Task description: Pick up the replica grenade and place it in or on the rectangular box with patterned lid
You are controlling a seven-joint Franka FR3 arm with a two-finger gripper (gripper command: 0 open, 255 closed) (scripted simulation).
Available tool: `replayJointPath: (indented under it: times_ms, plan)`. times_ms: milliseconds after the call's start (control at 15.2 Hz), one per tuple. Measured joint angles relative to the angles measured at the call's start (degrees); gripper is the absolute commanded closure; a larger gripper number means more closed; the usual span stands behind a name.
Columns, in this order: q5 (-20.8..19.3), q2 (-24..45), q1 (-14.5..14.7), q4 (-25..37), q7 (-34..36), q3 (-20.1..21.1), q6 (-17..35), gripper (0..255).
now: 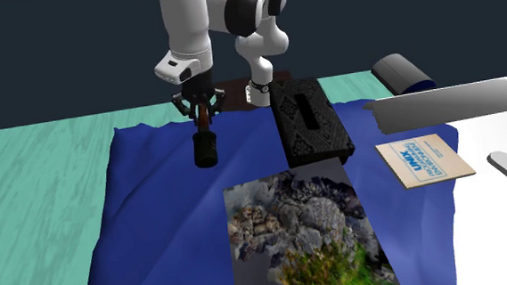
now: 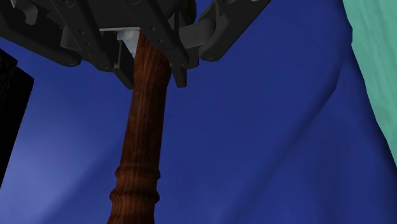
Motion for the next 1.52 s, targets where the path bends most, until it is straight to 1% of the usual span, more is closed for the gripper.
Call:
replayJointPath:
  times_ms: [66,198,462,660,858,1122,1188,1386,1518]
  plan:
    - [-0.7,-1.5,1.4,-1.9,1.4,0.3,0.4,255]
    - [-2.5,-6.2,4.2,-8.9,4.0,0.8,2.9,255]
    - [-5.4,-13.2,8.4,-17.3,9.5,2.5,4.5,255]
    - [-7.1,-17.5,10.9,-22.2,13.7,4.1,5.2,255]
    - [-8.3,-21.2,13.4,-25.9,18.3,6.3,5.1,255]
    - [-9.2,-24.9,15.9,-30.2,23.8,9.1,5.4,255]
    - [-9.3,-25.3,16.5,-30.1,25.1,9.8,4.8,255]
    - [-9.6,-28.0,18.4,-33.3,29.5,12.2,5.0,255]
    - [-9.6,-28.9,19.5,-34.1,32.1,13.7,4.8,255]
